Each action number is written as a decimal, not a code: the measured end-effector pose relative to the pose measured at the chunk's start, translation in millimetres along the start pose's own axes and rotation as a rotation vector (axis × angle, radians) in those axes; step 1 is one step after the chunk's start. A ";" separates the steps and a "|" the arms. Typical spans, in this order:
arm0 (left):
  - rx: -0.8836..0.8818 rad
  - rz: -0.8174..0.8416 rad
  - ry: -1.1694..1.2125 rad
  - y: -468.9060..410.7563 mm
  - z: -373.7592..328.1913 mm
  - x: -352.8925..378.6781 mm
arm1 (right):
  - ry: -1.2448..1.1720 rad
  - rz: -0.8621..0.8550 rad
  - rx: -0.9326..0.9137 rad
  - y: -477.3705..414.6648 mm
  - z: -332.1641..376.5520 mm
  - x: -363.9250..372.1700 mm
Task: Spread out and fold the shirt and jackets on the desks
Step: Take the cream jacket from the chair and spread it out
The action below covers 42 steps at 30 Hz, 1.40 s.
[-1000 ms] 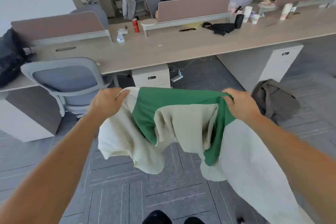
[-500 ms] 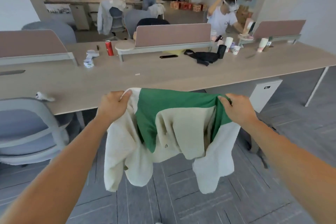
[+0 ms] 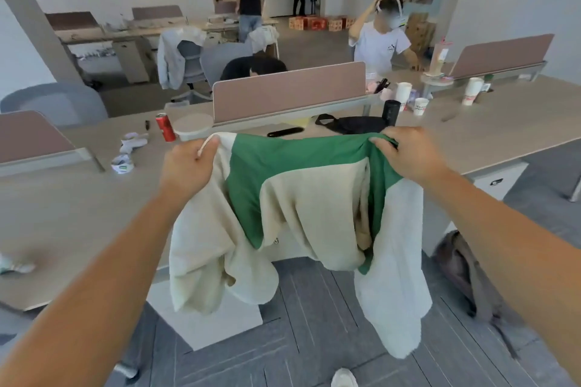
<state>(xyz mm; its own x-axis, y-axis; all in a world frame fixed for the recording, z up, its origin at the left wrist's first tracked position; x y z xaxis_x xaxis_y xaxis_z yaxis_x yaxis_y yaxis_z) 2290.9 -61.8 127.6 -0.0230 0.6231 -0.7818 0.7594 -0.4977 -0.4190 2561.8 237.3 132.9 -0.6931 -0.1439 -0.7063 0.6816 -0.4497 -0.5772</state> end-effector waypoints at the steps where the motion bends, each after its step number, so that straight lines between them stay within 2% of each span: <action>1: -0.020 -0.003 0.015 -19.7 -3.0 9.2 | 0.002 0.028 -0.038 -22.0 -9.6 7.9; 7: -0.073 -0.070 0.014 -131.2 -13.5 42.1 | 0.072 0.086 -0.167 -151.7 -62.8 43.6; 10: -0.064 -0.075 -0.047 -176.8 -6.2 60.3 | 0.091 0.103 -0.154 -206.8 -86.3 72.7; 15: -0.085 -0.032 -0.147 -262.2 29.9 125.2 | 0.207 0.255 -0.112 -291.5 -119.8 152.9; 18: -0.129 0.057 -0.119 -315.4 65.2 184.5 | 0.262 0.361 -0.081 -334.0 -142.0 215.5; 22: -0.279 0.216 -0.083 -364.7 120.6 268.4 | 0.362 0.554 -0.076 -383.8 -166.4 306.4; 25: -0.375 0.379 -0.115 -382.5 154.1 327.6 | 0.333 0.634 0.023 -407.2 -196.2 373.2; 28: -0.413 0.491 -0.191 -379.0 174.9 368.5 | 0.318 0.659 0.145 -405.8 -220.5 429.5; 31: -0.273 0.538 -0.310 -359.4 159.6 394.6 | 0.356 0.744 0.137 -380.0 -224.4 469.1; 36: -0.107 0.927 -0.180 -288.4 118.1 459.8 | 0.149 0.958 0.109 -290.3 -205.1 497.7; 39: -0.126 1.039 -0.245 -258.1 113.3 492.1 | 0.106 1.029 0.272 -243.9 -207.9 490.5; 42: -0.073 1.084 -0.384 -245.2 115.2 514.0 | 0.124 1.063 0.462 -210.7 -225.4 486.0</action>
<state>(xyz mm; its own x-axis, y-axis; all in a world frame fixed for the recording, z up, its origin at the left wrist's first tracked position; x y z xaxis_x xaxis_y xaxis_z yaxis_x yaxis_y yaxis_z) 2018.0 311.0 -224.7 0.4777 -0.3415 -0.8094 0.5371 -0.6156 0.5767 2134.1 460.8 -181.1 0.2212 -0.5654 -0.7946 0.7370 -0.4367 0.5159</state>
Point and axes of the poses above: each hand's wrist, its own y-axis away from the middle knuckle, its own x-axis out of the palm, z = x × y, the point moved 6 cm from there along -y, towards the middle knuckle, and after that the axes turned 10 degrees about -y, right-handed, at the moved point
